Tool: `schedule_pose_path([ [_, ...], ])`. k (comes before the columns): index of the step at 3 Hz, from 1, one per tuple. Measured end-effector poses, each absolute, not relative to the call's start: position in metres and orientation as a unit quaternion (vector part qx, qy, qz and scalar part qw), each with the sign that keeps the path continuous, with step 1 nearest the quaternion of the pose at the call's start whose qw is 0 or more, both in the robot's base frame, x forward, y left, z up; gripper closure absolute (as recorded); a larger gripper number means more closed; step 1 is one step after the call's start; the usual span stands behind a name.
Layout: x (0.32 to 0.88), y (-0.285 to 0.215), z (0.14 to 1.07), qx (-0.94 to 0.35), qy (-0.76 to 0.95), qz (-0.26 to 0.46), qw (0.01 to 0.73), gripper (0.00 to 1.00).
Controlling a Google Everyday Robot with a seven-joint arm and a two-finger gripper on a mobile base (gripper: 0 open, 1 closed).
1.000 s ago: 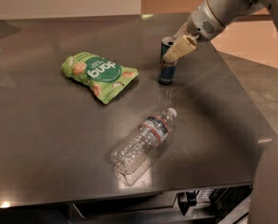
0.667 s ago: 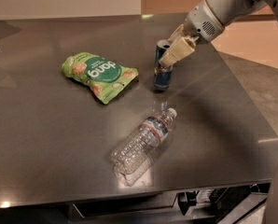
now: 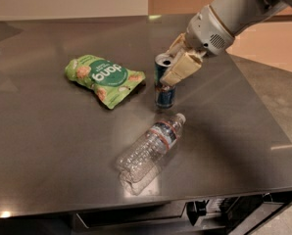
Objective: Move redbull can near water bottle
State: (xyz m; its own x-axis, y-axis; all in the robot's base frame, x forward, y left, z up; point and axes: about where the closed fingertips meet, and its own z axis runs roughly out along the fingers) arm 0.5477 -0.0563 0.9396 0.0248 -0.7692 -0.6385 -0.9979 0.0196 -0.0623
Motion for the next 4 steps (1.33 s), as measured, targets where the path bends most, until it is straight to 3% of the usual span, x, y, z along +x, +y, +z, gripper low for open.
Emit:
schedule_pose_path([
  [1,0.526,-0.045,0.925,-0.684,0.649,0.212,0.256,1.00],
  [2,0.517,-0.039,0.909,-0.687,0.645,0.214,0.256,0.84],
  [4,0.515,-0.038,0.902,-0.681,0.647,0.229,0.255,0.36],
])
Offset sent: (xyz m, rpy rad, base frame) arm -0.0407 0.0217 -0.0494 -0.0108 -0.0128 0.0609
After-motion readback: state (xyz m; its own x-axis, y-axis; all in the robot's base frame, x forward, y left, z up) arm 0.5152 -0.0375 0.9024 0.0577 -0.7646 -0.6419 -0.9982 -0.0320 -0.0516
